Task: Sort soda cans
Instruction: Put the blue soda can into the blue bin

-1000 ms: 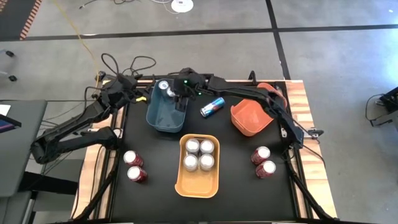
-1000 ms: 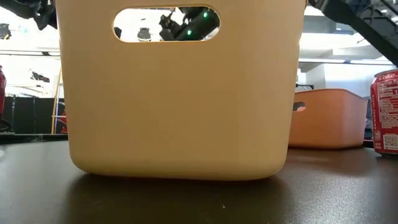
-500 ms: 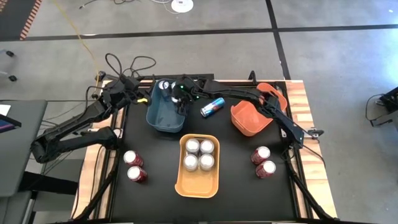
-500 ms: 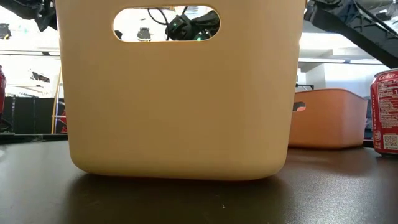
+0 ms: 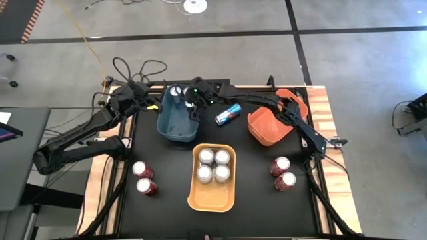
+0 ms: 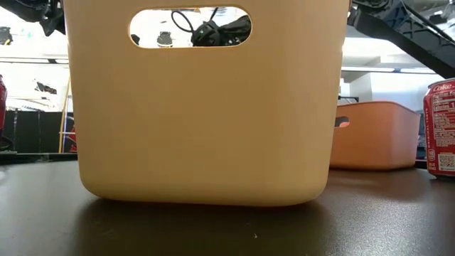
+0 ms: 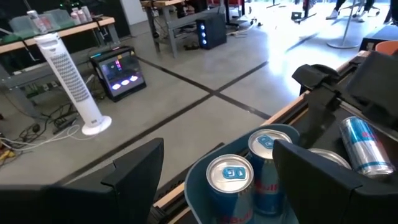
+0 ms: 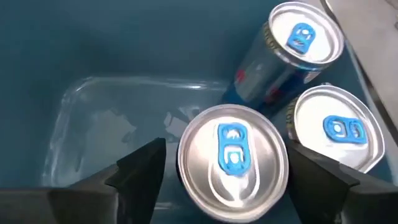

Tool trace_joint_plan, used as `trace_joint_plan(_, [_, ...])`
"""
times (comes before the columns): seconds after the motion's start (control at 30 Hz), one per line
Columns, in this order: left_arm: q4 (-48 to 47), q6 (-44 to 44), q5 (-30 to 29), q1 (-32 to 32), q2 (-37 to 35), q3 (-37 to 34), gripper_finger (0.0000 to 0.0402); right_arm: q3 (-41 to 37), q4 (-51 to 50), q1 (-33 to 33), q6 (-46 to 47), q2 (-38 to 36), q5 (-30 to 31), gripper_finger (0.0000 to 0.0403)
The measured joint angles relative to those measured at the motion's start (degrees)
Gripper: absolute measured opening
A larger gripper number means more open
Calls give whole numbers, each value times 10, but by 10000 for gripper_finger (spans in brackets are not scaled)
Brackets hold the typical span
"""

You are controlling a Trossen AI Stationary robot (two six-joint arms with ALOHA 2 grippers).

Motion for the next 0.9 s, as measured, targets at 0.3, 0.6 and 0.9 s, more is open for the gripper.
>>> trace_joint_plan(0.3, [-2,-27,30,0,3,0,295,0,5,1,16,-16,0,332])
trace_joint_plan(0.6, [105,-38,114,-17,116,0,304,0,-110,10,74,-108,0,332])
trace_joint_plan(0.9, [83,-56,160,-17,262,69,304,-48,-151,-20,123,-224,4,333])
